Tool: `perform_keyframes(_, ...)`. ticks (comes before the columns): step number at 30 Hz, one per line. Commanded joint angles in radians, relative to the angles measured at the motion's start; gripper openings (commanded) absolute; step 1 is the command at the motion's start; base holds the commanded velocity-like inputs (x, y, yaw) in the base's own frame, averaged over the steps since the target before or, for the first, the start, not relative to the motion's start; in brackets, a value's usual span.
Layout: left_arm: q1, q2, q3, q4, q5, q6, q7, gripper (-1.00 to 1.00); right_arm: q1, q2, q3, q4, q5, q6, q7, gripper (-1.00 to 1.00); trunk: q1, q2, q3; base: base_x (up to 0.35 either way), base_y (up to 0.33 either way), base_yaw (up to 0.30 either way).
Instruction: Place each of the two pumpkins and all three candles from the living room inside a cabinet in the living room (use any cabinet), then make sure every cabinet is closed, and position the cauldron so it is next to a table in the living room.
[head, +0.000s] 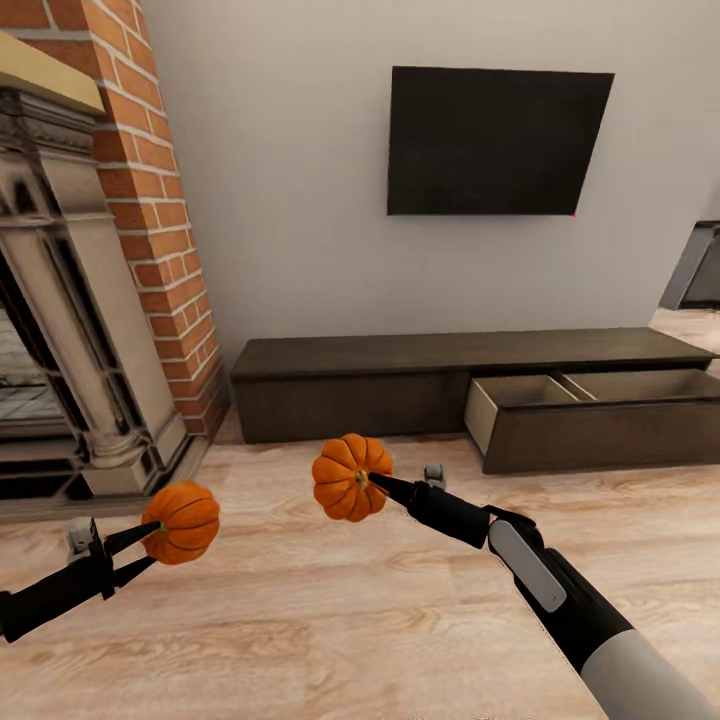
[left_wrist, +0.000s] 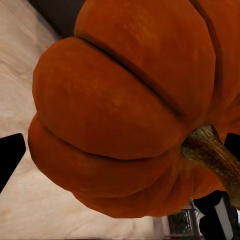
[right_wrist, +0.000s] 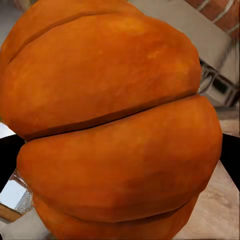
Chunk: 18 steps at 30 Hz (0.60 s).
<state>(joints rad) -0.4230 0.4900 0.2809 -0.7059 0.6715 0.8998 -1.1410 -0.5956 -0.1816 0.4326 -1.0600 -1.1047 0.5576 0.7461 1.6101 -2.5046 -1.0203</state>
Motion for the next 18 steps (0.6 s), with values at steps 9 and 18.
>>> perform_keyframes(9,0.000,0.001,0.001,-0.001,0.008,0.010,-0.001,-1.00,-0.001,0.001,0.002,0.014,-0.020,0.010,0.000,-1.00,0.000,0.000,0.000,0.000,-0.284,-0.287)
perform_keyframes(18,0.000,0.000,0.001,-0.001,0.008,0.010,0.002,-1.00,-0.001,0.000,0.002,0.015,-0.032,0.010,0.000,-1.00,0.000,0.000,0.003,0.013,-0.302,-0.287)
